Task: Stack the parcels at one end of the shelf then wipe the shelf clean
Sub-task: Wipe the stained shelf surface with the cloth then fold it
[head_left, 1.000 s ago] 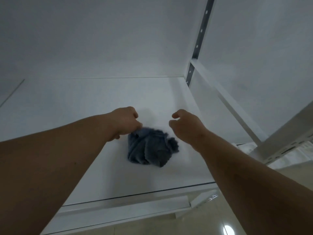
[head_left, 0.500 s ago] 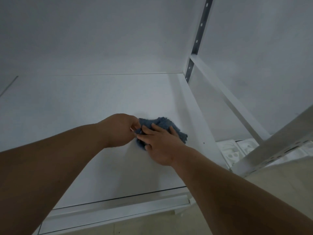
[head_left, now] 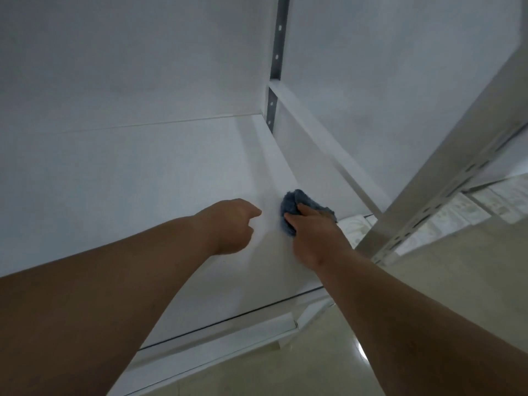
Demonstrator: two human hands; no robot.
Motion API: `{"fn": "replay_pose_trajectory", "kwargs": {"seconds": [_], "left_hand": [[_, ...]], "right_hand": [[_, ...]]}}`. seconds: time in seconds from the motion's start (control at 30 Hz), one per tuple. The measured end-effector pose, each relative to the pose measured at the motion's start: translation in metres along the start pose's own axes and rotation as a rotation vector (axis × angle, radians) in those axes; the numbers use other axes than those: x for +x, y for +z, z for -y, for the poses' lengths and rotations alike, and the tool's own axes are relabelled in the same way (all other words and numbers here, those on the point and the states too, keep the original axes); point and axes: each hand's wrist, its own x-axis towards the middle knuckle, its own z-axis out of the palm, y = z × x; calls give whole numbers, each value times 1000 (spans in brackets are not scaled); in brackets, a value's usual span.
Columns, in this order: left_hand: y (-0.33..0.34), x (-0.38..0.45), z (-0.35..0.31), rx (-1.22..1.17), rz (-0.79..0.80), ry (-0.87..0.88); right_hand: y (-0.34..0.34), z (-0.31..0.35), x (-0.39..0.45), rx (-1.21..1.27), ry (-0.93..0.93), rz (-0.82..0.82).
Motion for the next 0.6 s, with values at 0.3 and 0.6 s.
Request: {"fn": "replay_pose_trajectory", "kwargs": {"seconds": [0.3, 0.6], "left_hand": [[-25, -11, 15, -35, -191, -167], [-18, -47, 61, -118, -136, -190]], "right_hand": [[-48, 47, -27, 202, -70, -349], [9, 87, 9, -40, -282, 112]]}}
